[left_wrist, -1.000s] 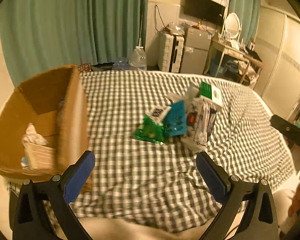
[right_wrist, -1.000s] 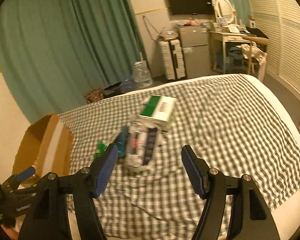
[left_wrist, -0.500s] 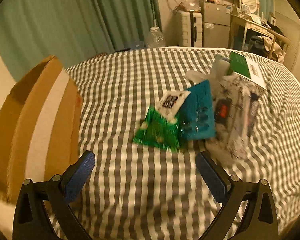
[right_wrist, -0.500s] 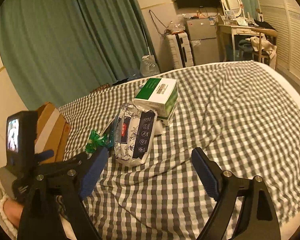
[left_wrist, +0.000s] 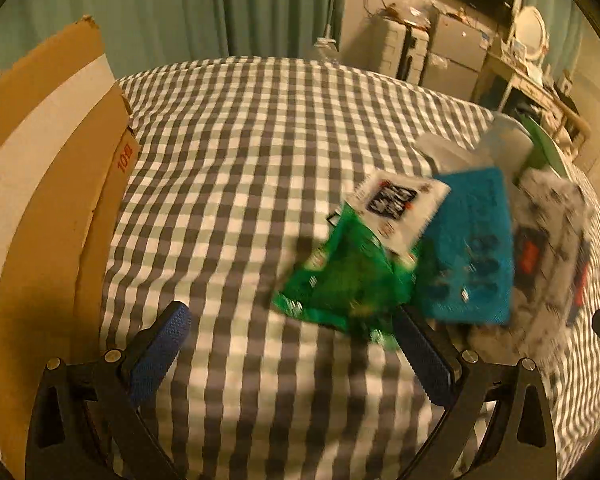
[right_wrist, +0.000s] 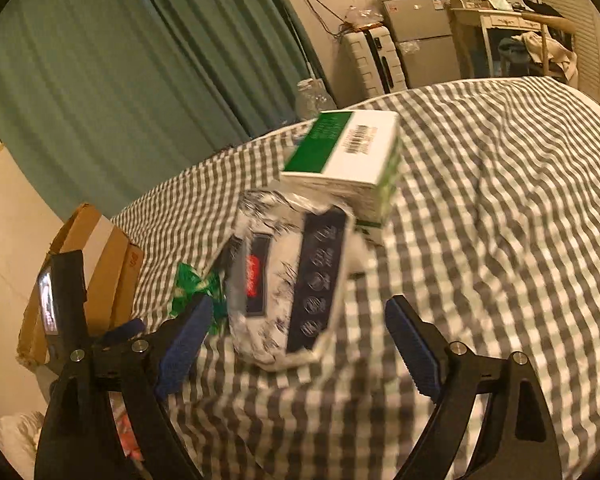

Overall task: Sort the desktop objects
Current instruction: 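Grasp the green snack packet with the left gripper while the right grasps the floral wipe pack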

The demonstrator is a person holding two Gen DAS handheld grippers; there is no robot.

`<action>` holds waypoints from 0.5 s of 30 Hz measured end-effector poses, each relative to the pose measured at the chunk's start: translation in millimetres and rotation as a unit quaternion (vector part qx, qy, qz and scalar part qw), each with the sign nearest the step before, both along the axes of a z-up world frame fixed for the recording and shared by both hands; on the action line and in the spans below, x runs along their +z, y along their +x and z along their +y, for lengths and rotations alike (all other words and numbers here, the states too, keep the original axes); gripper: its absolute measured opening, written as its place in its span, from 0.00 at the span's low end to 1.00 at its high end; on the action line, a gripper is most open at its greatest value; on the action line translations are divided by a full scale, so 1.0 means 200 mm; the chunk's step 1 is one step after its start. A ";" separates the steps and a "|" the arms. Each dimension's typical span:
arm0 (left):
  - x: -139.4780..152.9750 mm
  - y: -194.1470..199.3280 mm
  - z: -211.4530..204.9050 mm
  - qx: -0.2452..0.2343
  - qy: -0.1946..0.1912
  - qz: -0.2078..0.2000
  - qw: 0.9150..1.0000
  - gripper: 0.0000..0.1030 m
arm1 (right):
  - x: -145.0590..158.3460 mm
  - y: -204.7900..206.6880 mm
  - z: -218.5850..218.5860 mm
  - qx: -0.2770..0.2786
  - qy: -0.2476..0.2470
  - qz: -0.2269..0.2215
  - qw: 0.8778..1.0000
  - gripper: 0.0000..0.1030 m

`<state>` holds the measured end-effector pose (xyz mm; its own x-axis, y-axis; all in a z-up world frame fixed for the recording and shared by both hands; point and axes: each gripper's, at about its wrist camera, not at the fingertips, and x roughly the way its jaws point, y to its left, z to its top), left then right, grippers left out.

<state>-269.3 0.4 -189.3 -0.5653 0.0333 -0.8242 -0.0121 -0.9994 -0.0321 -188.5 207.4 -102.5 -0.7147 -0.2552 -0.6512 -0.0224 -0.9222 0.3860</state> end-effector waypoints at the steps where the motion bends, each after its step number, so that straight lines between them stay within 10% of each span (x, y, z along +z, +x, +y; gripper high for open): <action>1: -0.01 -0.02 -0.01 0.000 0.004 0.002 1.000 1.00 | -0.01 -0.02 -0.01 0.003 0.006 0.000 1.000 0.86; 9: -0.05 -0.06 -0.03 -0.016 0.030 0.010 0.999 1.00 | -0.18 -0.23 -0.04 -0.010 0.014 -0.044 0.999 0.86; 15: -0.03 -0.10 0.02 -0.047 0.016 0.039 0.998 0.99 | -0.17 -0.21 -0.08 0.013 0.023 -0.031 0.999 0.44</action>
<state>-289.2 4.0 -195.6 -0.6217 0.1142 -0.7749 -0.1092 -0.9923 -0.0587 -230.0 191.5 -137.1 -0.6661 -0.2412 -0.7057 -0.0216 -0.9396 0.3415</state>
